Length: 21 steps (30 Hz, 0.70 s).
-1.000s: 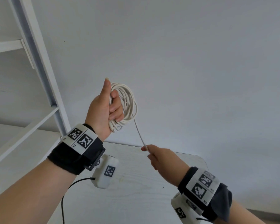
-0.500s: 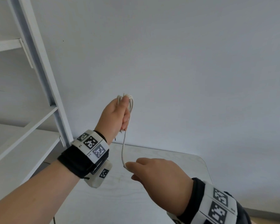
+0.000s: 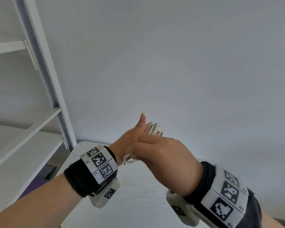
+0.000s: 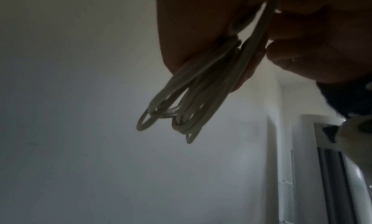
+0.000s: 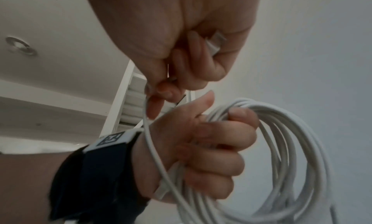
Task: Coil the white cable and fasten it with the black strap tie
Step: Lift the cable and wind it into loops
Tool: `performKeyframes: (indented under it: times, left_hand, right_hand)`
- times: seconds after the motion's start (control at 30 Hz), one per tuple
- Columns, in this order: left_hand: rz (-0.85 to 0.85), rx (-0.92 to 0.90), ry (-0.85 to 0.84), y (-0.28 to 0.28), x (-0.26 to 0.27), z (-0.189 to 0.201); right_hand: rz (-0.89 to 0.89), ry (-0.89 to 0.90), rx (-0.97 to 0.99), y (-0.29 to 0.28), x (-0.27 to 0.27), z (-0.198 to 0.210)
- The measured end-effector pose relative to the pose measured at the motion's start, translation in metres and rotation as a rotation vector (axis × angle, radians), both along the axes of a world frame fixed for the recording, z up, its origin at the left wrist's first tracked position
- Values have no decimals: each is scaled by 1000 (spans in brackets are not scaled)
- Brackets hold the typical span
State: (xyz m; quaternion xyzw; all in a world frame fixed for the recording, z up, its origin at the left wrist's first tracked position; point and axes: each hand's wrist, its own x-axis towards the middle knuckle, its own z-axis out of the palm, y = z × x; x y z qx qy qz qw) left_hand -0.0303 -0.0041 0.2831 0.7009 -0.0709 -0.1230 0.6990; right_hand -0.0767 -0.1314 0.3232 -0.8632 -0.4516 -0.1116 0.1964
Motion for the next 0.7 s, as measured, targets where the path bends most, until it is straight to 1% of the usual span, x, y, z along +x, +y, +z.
performKeyframes:
  times: [0.07, 0.2, 0.27, 0.53, 0.7]
  left_hand:
    - [-79, -73, 37, 2, -6, -3]
    - [-319, -168, -28, 0, -16, -6]
    - [-368, -199, -40, -2, -17, -4]
    - [-432, -255, -23, 0, -27, 0]
    - [-375, -156, 3, 3, -32, 10]
  right_hand:
    - [-5, 31, 49, -4, 3, 6]
    - [-85, 16, 105, -12, 14, 13]
    - [-91, 49, 150, -14, 18, 14]
    - [-104, 189, 335, -30, 41, 19]
    - [-81, 372, 479, -37, 47, 12]
